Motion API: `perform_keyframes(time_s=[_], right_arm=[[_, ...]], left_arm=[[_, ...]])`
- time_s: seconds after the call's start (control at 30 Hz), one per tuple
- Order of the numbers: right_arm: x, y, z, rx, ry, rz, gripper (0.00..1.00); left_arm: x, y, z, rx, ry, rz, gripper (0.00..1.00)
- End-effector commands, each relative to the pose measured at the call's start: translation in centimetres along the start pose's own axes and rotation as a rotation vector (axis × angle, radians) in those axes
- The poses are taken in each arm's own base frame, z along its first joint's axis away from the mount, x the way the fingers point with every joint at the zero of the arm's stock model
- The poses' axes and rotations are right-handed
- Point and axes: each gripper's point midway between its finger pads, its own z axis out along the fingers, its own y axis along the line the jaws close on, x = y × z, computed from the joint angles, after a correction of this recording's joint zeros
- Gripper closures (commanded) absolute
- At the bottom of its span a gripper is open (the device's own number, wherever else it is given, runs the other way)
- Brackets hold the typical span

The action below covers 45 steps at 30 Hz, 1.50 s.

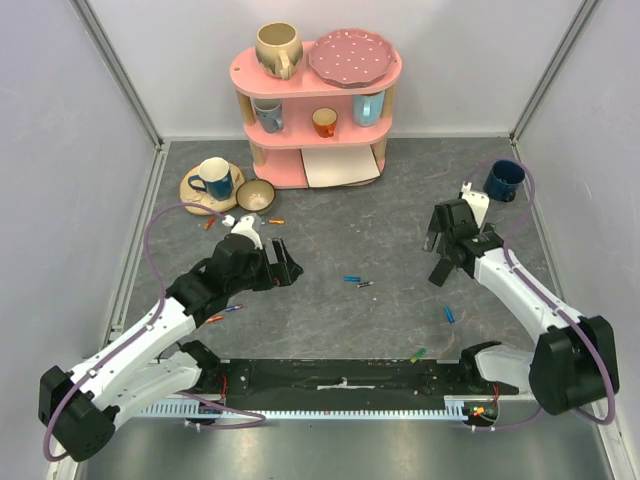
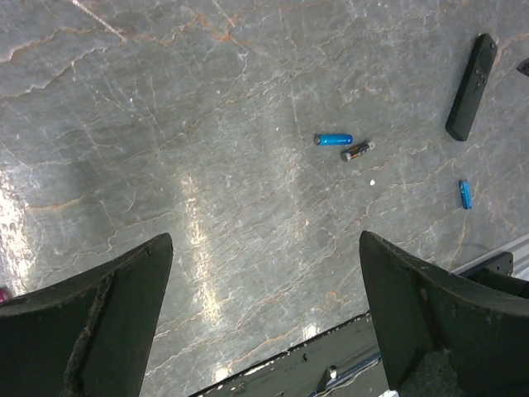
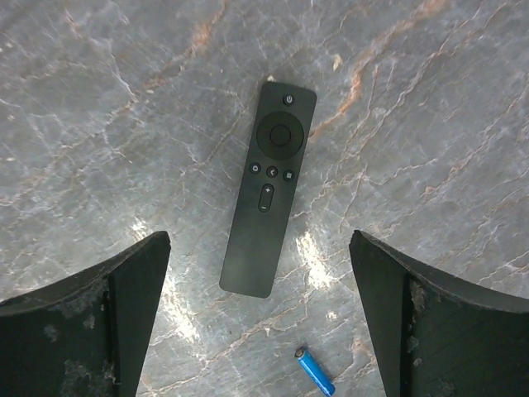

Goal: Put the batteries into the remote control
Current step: Pick up the remote control from the center of the board.

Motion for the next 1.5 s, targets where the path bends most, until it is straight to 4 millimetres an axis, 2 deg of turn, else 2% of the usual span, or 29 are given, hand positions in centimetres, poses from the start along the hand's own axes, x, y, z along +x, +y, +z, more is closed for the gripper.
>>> perform_keyframes(time_s=[0.0, 0.07, 0.27, 0.57, 0.67, 0.87, 0.9, 1.07, 1.13, 1.2, 1.27, 1.33, 1.4, 1.43, 1.47], right_arm=[[1.9, -0.1, 1.2, 0.015, 0.07, 0.037, 0.02], [3.0, -0.1, 1.6, 0.013, 0.09, 0.048, 0.02], [4.2, 0.3, 2.8, 0.011, 0.122, 0.067, 0.02], [6.9, 0.3, 5.6, -0.006, 0.206, 0.097, 0.1], [7.1, 0.1, 6.3, -0.009, 0.208, 0.118, 0.15], [7.8, 0.2, 7.1, -0.012, 0.232, 0.117, 0.3], [8.0, 0.2, 7.2, -0.01, 0.239, 0.116, 0.35], [9.4, -0.3, 7.3, 0.0, 0.262, 0.104, 0.45], [9.6, -0.5, 7.1, -0.003, 0.263, 0.1, 0.49], [8.9, -0.1, 6.7, -0.032, 0.242, 0.101, 0.59], [7.3, 0.4, 5.6, -0.065, 0.197, 0.088, 0.65], [5.6, 1.1, 4.2, -0.094, 0.148, 0.063, 0.67], [2.6, 3.6, 1.3, -0.186, 0.048, 0.012, 0.67], [2.2, 4.3, 0.2, -0.206, 0.033, -0.018, 0.68], [2.3, 6.7, -1.7, -0.275, 0.01, -0.081, 0.67]], left_arm=[[0.3, -0.9, -0.2, 0.069, -0.015, -0.049, 0.01], [-0.2, -1.4, -0.6, 0.103, -0.052, -0.058, 0.01], [-0.7, -1.7, -1.5, 0.168, -0.124, -0.061, 0.02], [-0.1, -1.2, -1.5, 0.169, -0.123, -0.068, 0.04], [0.2, -1.0, -1.3, 0.165, -0.118, -0.077, 0.05], [0.3, -1.0, -1.2, 0.168, -0.118, -0.082, 0.05], [0.3, -0.9, -1.1, 0.165, -0.116, -0.082, 0.05], [0.5, -0.8, -1.1, 0.161, -0.112, -0.082, 0.06], [0.5, -0.7, -1.1, 0.159, -0.113, -0.083, 0.06], [0.5, -0.8, -1.1, 0.158, -0.114, -0.083, 0.06], [0.3, -0.7, -1.3, 0.152, -0.119, -0.08, 0.06], [-0.3, -0.7, -1.5, 0.139, -0.138, -0.074, 0.07], [-0.8, -0.4, -1.6, 0.12, -0.162, -0.077, 0.07], [-1.3, -0.5, -1.9, 0.116, -0.175, -0.071, 0.07], [-1.6, -0.5, -2.0, 0.112, -0.185, -0.065, 0.07]])
